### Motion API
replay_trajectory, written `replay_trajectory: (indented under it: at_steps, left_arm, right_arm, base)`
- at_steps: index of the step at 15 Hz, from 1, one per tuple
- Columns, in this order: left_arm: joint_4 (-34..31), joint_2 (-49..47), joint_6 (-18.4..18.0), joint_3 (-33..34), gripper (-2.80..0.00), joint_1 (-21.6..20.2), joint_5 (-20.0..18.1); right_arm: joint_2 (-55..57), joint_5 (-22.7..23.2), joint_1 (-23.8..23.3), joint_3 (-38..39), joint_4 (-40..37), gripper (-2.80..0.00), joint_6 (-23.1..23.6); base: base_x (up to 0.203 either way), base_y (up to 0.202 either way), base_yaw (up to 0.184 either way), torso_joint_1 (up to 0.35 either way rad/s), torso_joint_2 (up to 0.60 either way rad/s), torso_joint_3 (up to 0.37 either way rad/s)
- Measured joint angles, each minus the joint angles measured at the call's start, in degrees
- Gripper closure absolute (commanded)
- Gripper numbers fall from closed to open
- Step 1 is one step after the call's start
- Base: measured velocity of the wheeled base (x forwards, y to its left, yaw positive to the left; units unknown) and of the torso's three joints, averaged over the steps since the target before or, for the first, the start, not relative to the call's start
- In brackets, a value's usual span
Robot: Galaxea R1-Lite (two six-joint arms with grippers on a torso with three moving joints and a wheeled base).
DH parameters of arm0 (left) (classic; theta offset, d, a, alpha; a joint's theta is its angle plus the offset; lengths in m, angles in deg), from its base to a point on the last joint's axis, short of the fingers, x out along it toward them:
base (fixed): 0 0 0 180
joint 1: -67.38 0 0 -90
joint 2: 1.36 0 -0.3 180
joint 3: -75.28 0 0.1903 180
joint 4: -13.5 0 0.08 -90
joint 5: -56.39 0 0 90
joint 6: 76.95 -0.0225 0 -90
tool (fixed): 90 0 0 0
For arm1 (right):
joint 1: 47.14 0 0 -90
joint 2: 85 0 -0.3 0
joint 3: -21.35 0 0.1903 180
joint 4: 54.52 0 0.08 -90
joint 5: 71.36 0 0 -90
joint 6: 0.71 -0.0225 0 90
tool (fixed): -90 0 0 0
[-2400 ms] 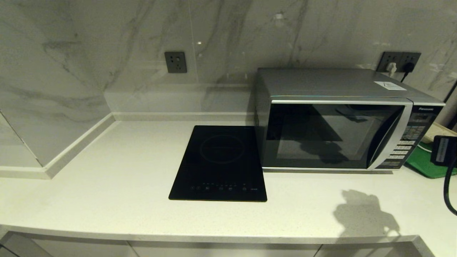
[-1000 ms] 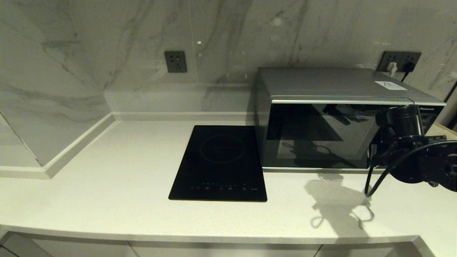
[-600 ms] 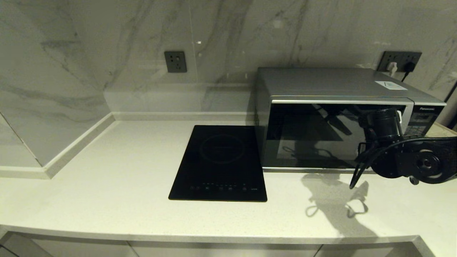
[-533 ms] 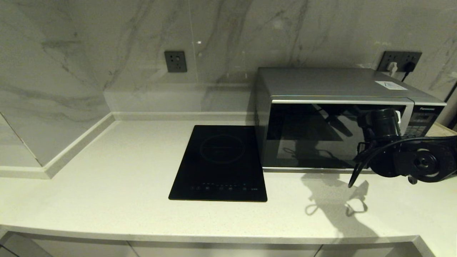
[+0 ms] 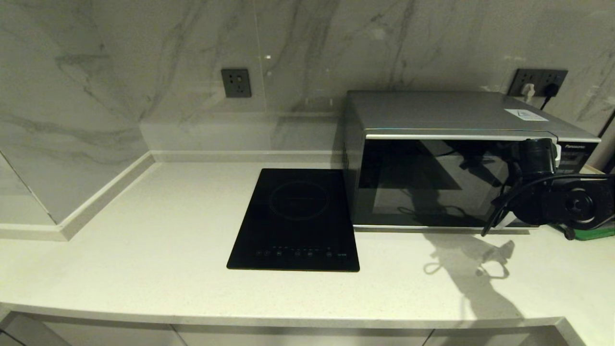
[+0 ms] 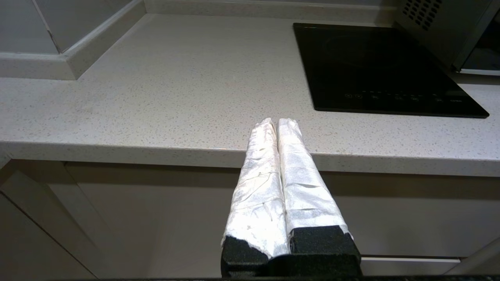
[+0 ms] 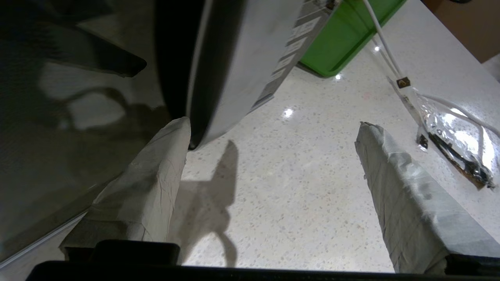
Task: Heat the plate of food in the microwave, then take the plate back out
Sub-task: Open the microwave oven
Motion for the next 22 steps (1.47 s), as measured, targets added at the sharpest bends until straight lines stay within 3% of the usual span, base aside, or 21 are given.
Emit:
replay_trajectory:
  at_steps: [8, 14, 22]
  left_arm:
    - [0.0, 0.0, 0.0, 0.0, 0.00, 0.0, 0.0]
    - [0.0, 0.0, 0.0, 0.0, 0.00, 0.0, 0.0]
    - [0.0, 0.0, 0.1, 0.0, 0.00, 0.0, 0.0]
  right_arm:
    - [2.5, 0.2, -3.1, -2.6, 0.3, -2.80, -1.2]
    - [3.5, -0.9, -3.2, -2.4, 0.2, -2.80, -6.1]
    - [4.0, -2.8, -3.1, -1.5, 0.4, -2.80, -9.2]
  base:
    - [0.000, 0.000, 0.000, 0.000, 0.00, 0.000]
    - [0.000, 0.000, 0.000, 0.000, 0.00, 0.000]
    - [0.000, 0.000, 0.000, 0.000, 0.00, 0.000]
